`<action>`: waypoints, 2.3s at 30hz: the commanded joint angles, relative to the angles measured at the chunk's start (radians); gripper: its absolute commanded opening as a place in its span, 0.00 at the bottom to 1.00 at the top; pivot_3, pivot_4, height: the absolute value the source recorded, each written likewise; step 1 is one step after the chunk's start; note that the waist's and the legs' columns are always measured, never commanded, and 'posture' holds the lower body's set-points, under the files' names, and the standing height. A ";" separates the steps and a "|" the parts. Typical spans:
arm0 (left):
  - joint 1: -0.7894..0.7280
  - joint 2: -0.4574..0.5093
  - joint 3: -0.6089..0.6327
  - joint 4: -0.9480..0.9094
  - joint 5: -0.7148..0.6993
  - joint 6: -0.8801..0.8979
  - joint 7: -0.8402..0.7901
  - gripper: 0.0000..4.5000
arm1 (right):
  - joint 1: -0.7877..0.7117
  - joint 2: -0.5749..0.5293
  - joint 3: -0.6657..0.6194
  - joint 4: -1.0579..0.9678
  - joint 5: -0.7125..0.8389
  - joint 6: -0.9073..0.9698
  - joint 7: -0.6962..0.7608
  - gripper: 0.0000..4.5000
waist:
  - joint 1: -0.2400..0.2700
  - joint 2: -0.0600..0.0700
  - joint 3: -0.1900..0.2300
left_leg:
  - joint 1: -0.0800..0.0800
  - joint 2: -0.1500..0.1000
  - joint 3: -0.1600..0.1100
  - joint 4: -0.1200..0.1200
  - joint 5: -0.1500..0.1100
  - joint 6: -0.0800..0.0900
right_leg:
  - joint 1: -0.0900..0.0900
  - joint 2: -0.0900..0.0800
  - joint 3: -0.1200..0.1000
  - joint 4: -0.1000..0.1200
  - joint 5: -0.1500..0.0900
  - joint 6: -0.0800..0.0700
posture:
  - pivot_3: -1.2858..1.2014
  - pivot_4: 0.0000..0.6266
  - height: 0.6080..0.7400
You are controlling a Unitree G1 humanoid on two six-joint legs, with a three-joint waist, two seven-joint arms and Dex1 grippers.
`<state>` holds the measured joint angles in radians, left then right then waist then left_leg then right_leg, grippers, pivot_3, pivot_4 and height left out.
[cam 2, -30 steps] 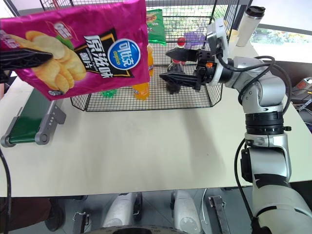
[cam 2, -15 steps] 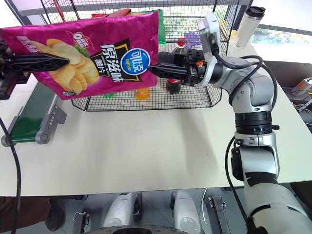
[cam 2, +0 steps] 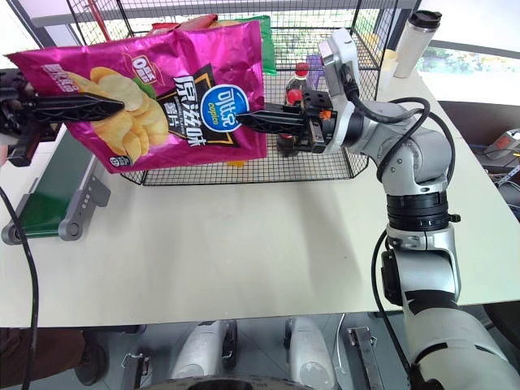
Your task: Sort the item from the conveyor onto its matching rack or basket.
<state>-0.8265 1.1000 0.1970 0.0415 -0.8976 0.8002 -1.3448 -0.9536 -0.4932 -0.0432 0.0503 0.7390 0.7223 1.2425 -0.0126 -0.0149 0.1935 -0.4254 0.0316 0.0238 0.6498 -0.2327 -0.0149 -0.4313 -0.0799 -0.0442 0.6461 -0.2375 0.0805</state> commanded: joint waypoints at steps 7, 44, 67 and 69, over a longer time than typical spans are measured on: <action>0.214 0.011 0.136 -0.073 0.044 -0.025 0.056 0.45 | 0.022 -0.142 -0.076 -0.127 0.066 0.072 -0.008 0.00 | 0.001 0.000 0.000 | 0.000 0.000 0.000 0.000 0.000 0.000 | 0.000 0.000 0.001 0.000 0.000 0.000 | 0.52 0.24 1.00; 0.570 -0.351 0.234 -0.388 -0.172 0.092 0.506 0.45 | 0.089 -0.465 0.149 0.170 -1.326 -1.256 -0.963 0.00 | -0.002 -0.001 0.000 | 0.003 0.000 0.005 0.000 0.001 -0.001 | -0.001 -0.001 0.008 0.000 -0.002 -0.002 | 0.52 0.24 1.00; 0.588 -0.388 0.212 -0.361 -0.172 0.048 0.559 0.45 | 0.019 -0.478 0.091 0.189 -1.473 -1.241 -1.209 0.00 | -0.005 -0.001 -0.001 | 0.008 -0.001 0.008 -0.001 0.001 -0.001 | 0.002 0.000 0.012 0.000 -0.002 -0.003 | 0.52 0.24 1.00; 0.591 -0.391 0.208 -0.359 -0.167 0.045 0.559 0.45 | -0.011 -0.481 0.089 0.204 -1.495 -1.230 -1.246 0.00 | -0.004 -0.001 -0.001 | 0.007 -0.001 0.008 -0.001 0.001 -0.001 | 0.002 0.000 0.012 -0.001 -0.002 -0.002 | 0.52 0.24 1.00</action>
<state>-0.2324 0.7081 0.3971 -0.3116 -1.0609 0.8647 -0.7839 -0.9128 -0.9542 0.0937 0.2687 -0.7442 -0.5263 0.0445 -0.0166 -0.0160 0.1929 -0.4179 0.0307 0.0317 0.6487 -0.2318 -0.0163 -0.4296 -0.0804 -0.0318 0.6455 -0.2392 0.0781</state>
